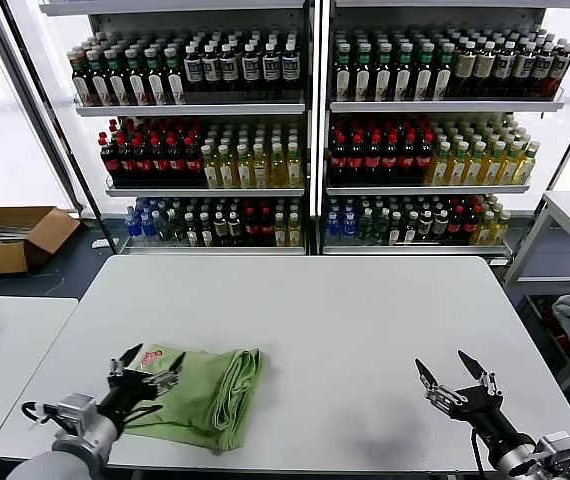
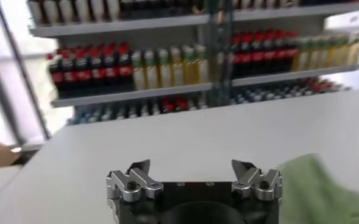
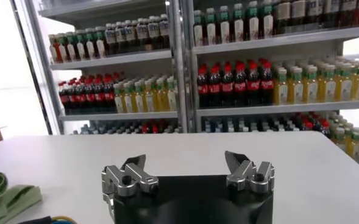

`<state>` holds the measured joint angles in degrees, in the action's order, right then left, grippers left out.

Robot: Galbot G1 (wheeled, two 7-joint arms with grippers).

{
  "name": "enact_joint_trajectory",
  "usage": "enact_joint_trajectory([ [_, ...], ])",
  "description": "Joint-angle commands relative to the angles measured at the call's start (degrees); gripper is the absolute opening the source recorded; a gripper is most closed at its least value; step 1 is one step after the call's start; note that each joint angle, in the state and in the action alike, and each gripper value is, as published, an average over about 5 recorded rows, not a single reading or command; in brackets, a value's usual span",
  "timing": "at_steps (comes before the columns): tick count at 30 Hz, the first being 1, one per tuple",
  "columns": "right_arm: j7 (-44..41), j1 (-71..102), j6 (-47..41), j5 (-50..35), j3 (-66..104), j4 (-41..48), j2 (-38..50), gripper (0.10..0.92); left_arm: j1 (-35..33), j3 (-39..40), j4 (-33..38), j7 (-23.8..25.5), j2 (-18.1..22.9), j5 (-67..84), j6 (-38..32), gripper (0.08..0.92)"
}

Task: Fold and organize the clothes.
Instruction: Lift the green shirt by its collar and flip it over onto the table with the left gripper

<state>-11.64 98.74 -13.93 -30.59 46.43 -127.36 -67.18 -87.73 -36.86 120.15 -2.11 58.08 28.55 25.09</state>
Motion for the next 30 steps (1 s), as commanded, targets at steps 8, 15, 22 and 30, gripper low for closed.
enact_joint_trajectory([
  [8,0.33,-0.08,-0.24,0.78,-0.69,-0.87,0.32,0.823,3.3,-1.11,-10.76,-3.57,2.43,3.94,4.23,0.823],
  [15,0.32,-0.25,-0.27,0.6,-0.08,-1.27,0.66,0.823,3.31,0.47,-10.55,-3.8,4.72,2.76,5.01,0.823],
  [22,0.23,-0.33,-0.27,0.3,0.17,-1.32,0.62,0.823,2.8,1.19,-10.22,-3.44,5.16,2.89,4.45,0.802],
  [30,0.24,-0.44,-0.21,0.31,0.06,-1.17,0.49,0.823,1.94,2.52,-9.16,-3.24,6.69,2.76,3.65,0.575],
])
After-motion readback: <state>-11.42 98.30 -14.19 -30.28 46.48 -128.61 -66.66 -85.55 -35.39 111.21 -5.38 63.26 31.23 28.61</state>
